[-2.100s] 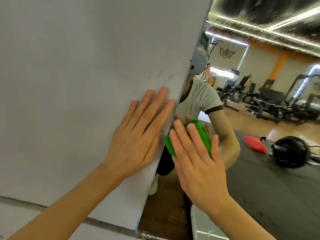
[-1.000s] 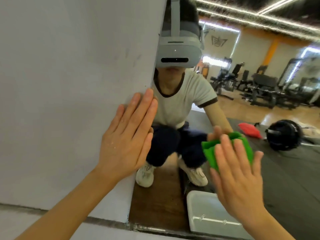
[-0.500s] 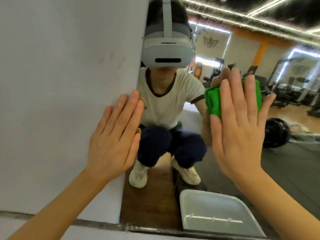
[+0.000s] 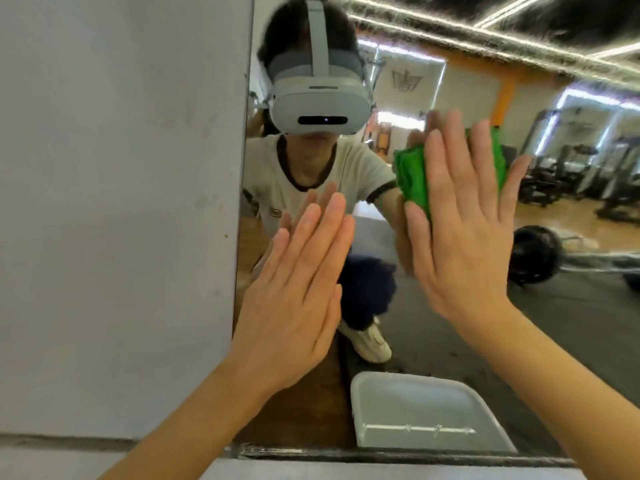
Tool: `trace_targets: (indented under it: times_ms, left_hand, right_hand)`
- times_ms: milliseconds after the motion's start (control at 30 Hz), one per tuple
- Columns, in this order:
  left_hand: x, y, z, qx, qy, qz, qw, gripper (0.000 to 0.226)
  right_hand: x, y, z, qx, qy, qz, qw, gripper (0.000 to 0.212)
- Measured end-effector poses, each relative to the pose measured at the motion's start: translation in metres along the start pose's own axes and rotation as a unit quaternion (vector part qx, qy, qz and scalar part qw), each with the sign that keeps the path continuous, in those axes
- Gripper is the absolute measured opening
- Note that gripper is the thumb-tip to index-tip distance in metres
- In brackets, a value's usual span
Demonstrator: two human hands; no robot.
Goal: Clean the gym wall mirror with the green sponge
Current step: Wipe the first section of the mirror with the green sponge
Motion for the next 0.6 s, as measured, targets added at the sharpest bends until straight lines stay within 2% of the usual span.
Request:
trace_targets:
  times_ms: [33,100,233,333,400,500,533,600]
  left_hand:
    - [-0.005,0.002,-0.004,0.007,0.000,0.000,1.000,0.065]
    - [-0.014,0.002,-0.008,0.014,0.007,0.001,1.000,0.064]
    - [-0.020,0.002,-0.009,0.005,0.045,-0.004,0.999,0.061]
    - [-0.022,0.001,-0.008,-0.004,0.077,0.002,0.997,0.065]
    - [-0.025,-0.001,-0.008,-0.007,0.084,0.007,0.996,0.067]
    - [-0.026,-0.002,-0.005,-0.003,0.102,0.003,0.995,0.067]
    - [-0.026,-0.002,-0.005,-0.003,0.105,0.002,0.994,0.067]
    - [-0.024,-0.001,-0.006,-0.007,0.107,0.000,0.994,0.066]
  right_hand:
    - [0.002,0.011,-0.007,-0.035,0.002,-0.023,0.999,0.054]
    - [0.000,0.001,0.001,-0.037,-0.001,-0.021,0.999,0.058]
    - [-0.002,-0.113,0.037,0.088,-0.024,0.078,0.993,0.078]
    - [0.007,-0.127,0.029,0.153,-0.023,0.092,0.984,0.073]
    - [0.010,-0.075,-0.002,0.065,-0.009,0.059,0.996,0.067]
    - [0.014,-0.005,-0.046,-0.108,0.006,-0.045,0.993,0.056]
    - [0.014,-0.001,-0.046,-0.124,0.002,-0.063,0.990,0.056]
    - [0.011,-0.028,-0.028,-0.104,0.002,-0.049,0.993,0.058]
Point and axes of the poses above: each hand's wrist, its own y-axis towards the middle knuckle, its own x-axis out of the back of the hand, z = x × y, the point moved 9 cm from there along y, towards the middle knuckle, and after that the axes turned 12 degrees about -z, right-handed, at the moved point
